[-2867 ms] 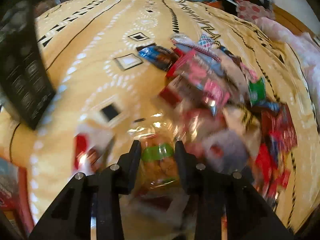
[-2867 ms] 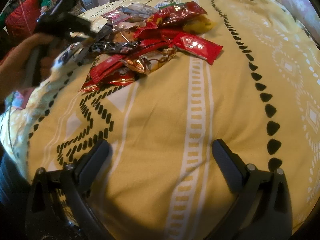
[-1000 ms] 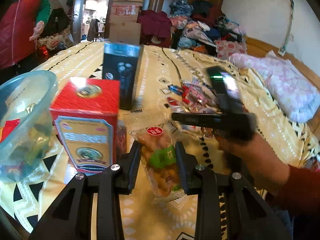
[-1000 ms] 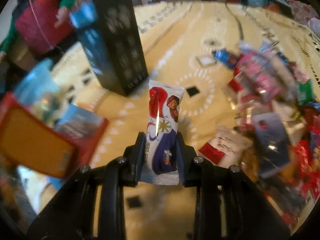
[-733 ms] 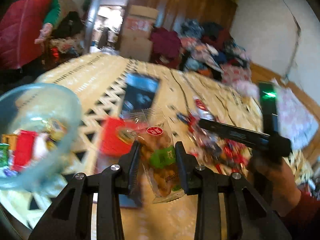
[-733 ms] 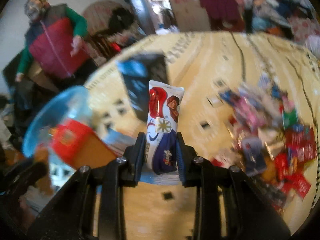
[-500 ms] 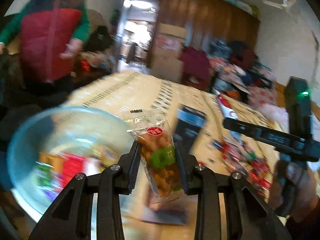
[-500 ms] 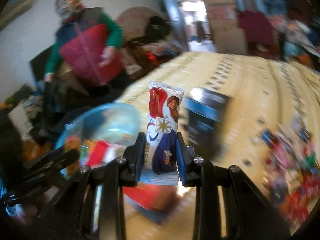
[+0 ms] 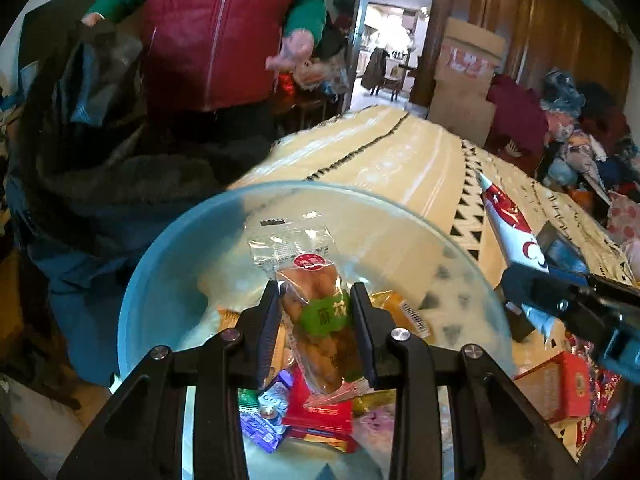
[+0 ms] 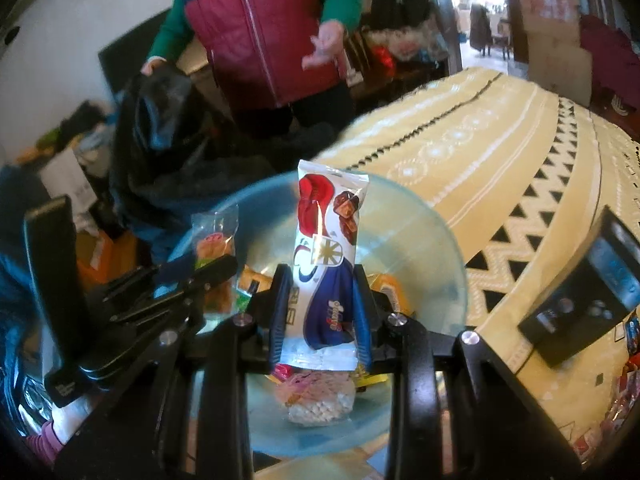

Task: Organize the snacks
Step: 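Open both tools over the glass bowl, dropping both snacks inside, then grasp a white red-labelled packet with left tool while right tool grasps a dark blue packet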

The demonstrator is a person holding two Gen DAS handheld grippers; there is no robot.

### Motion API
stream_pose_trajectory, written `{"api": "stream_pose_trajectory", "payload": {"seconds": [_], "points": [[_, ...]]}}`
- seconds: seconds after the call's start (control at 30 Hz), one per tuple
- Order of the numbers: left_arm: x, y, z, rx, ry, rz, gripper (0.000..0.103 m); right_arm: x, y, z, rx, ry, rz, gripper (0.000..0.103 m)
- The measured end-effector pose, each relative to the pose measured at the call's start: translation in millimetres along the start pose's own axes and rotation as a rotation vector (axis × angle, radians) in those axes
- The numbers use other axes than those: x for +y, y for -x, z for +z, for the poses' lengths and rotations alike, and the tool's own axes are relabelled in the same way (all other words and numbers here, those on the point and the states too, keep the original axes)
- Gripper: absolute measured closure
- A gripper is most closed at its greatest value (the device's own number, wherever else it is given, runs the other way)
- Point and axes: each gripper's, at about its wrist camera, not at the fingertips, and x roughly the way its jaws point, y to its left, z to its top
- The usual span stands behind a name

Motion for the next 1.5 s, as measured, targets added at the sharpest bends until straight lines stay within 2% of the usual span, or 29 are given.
{"api": "stream_pose_trajectory", "payload": {"seconds": [0.1, 0.2, 0.23, 0.3, 0.33, 0.5, 0.57, 0.6, 0.67, 0.73, 0.8, 0.83, 0.87, 0.93, 0.97, 1.03, 1.1, 1.17, 1.27, 1.33, 1.43, 1.5], "points": [[0, -6, -2, 0.011, -0.001, 0.004, 0.068, 4, 1, -1, 0.018, 0.008, -0.005, 0.072], [-5, -11, -6, 0.018, -0.015, 0.044, 0.067, 8, -2, 2, 0.031, 0.024, -0.018, 0.069], [-7, -11, -6, 0.018, -0.018, 0.058, 0.064, 8, -3, 3, 0.037, 0.025, -0.021, 0.066], [-9, -10, -8, 0.012, -0.023, 0.068, 0.057, 8, -1, 4, 0.028, 0.025, -0.019, 0.048], [-9, -7, -8, 0.007, -0.024, 0.071, 0.052, 9, 4, 4, 0.015, 0.024, -0.024, 0.046], [-22, 3, -9, -0.023, -0.039, 0.071, 0.052, 5, 38, -6, -0.053, 0.013, -0.012, 0.046], [-34, 13, -10, -0.042, -0.059, 0.058, 0.052, 1, 67, -21, -0.105, 0.007, -0.016, 0.045], [-44, 22, -10, -0.059, -0.072, 0.035, 0.052, -2, 81, -29, -0.129, 0.005, -0.017, 0.043], [-65, 45, -15, -0.098, -0.104, -0.033, 0.052, -11, 117, -57, -0.189, 0.001, -0.039, 0.033], [-97, 73, -23, -0.137, -0.162, -0.124, 0.048, -26, 152, -96, -0.239, -0.022, -0.106, 0.017], [-135, 103, -39, -0.168, -0.24, -0.238, 0.04, -46, 182, -139, -0.256, -0.066, -0.181, 0.016], [-154, 114, -48, -0.175, -0.272, -0.296, 0.033, -61, 196, -166, -0.251, -0.093, -0.242, 0.016], [-169, 121, -57, -0.166, -0.287, -0.35, 0.028, -74, 205, -186, -0.239, -0.125, -0.287, 0.016], [-204, 125, -78, -0.104, -0.305, -0.487, 0.028, -112, 219, -235, -0.179, -0.212, -0.382, 0.017], [-218, 123, -87, -0.073, -0.314, -0.532, 0.028, -130, 221, -253, -0.137, -0.254, -0.417, 0.018], [-253, 115, -111, -0.017, -0.36, -0.582, 0.028, -167, 229, -289, -0.076, -0.352, -0.472, 0.026], [-286, 99, -136, 0.05, -0.418, -0.596, 0.028, -201, 234, -311, -0.039, -0.446, -0.487, 0.026], [-306, 81, -155, 0.105, -0.433, -0.603, 0.028, -231, 233, -314, -0.025, -0.476, -0.513, 0.026], [-324, 51, -183, 0.195, -0.447, -0.592, 0.029, -272, 219, -299, -0.017, -0.467, -0.535, 0.026], [-335, 34, -201, 0.227, -0.469, -0.577, 0.029, -302, 204, -287, -0.001, -0.454, -0.546, 0.026], [-351, 4, -218, 0.29, -0.459, -0.595, 0.03, -335, 184, -274, 0.035, -0.438, -0.561, 0.027], [-363, -11, -223, 0.297, -0.449, -0.601, 0.03, -348, 171, -269, 0.065, -0.424, -0.564, 0.027]]}}
